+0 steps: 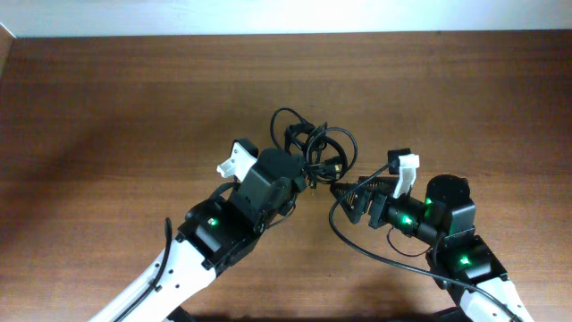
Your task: Untangle cables
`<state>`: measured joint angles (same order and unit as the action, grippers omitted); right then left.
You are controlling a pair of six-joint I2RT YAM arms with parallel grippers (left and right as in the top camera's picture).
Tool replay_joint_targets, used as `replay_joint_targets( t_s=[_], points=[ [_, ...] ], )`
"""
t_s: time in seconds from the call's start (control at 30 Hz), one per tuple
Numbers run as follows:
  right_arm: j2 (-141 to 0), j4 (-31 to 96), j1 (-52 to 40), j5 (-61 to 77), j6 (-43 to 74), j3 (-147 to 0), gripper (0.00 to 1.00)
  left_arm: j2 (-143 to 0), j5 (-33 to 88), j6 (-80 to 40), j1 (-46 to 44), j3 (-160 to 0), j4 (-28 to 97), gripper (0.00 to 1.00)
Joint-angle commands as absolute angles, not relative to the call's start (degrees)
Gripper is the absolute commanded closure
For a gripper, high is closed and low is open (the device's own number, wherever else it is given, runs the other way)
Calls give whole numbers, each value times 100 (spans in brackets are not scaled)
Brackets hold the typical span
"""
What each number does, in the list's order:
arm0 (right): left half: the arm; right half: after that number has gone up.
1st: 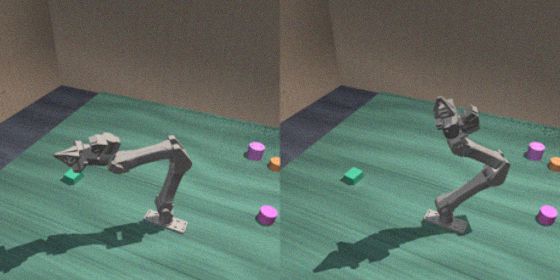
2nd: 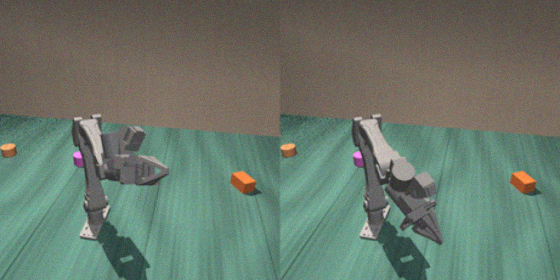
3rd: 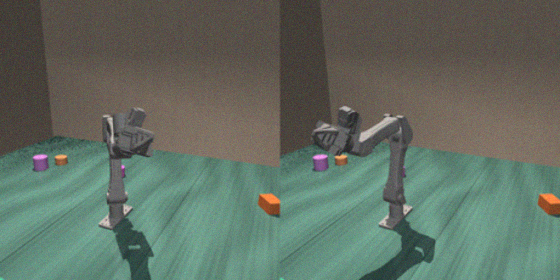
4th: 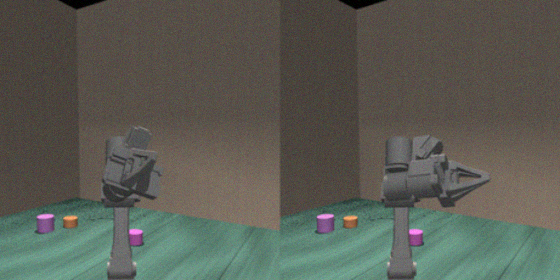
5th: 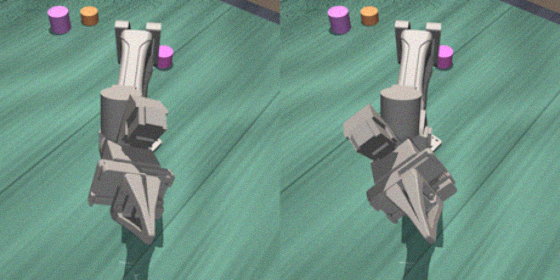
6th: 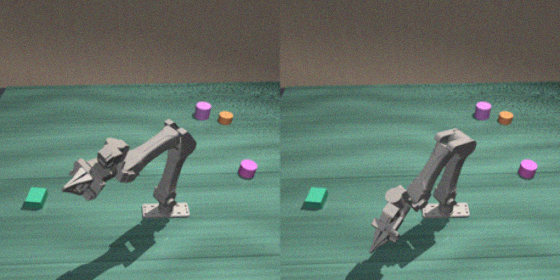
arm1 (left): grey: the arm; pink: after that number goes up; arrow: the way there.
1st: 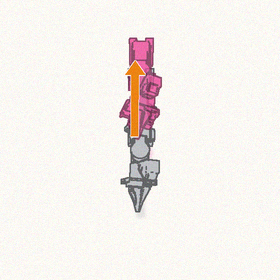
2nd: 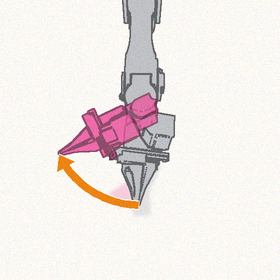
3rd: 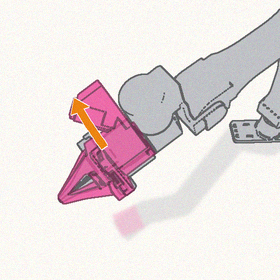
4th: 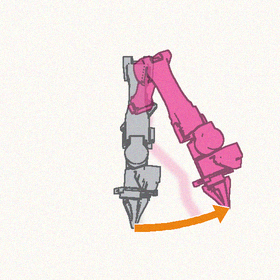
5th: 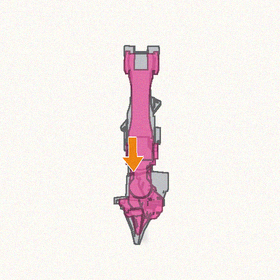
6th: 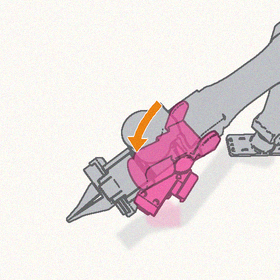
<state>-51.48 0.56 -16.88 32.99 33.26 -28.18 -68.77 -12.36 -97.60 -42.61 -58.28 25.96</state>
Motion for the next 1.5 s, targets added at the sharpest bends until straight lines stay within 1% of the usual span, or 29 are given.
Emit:
replay_joint_targets(
  t_s=[0.0, 0.27, 0.57, 0.87, 1.17, 1.47],
  points=[
    [-5148, 40, -1723, 3385, 3341, -2858, 1, -6737, -956, -9810, -4250, -5909, 2558, 100],
    [-5153, 115, -1723, 3361, 3319, -2858, 1, -6735, -580, -9813, -4270, -5909, 2480, 100],
    [-5159, 462, -1723, 2928, 3293, -2858, 1, -6735, -504, -9813, -4270, -5909, 2338, 100],
    [-5360, 539, -1723, 2773, 3277, -2858, 1, -6737, -121, -9762, -4270, -5909, 2211, 100],
    [-5448, 534, -1723, 2755, 3277, -2858, 2, -6737, -145, -9605, -4270, -5909, 2239, 100],
    [-5448, 534, -1723, 2786, 3306, -2858, 1, -6737, -740, -8510, -4270, -5909, 2508, 100]
  ],
)
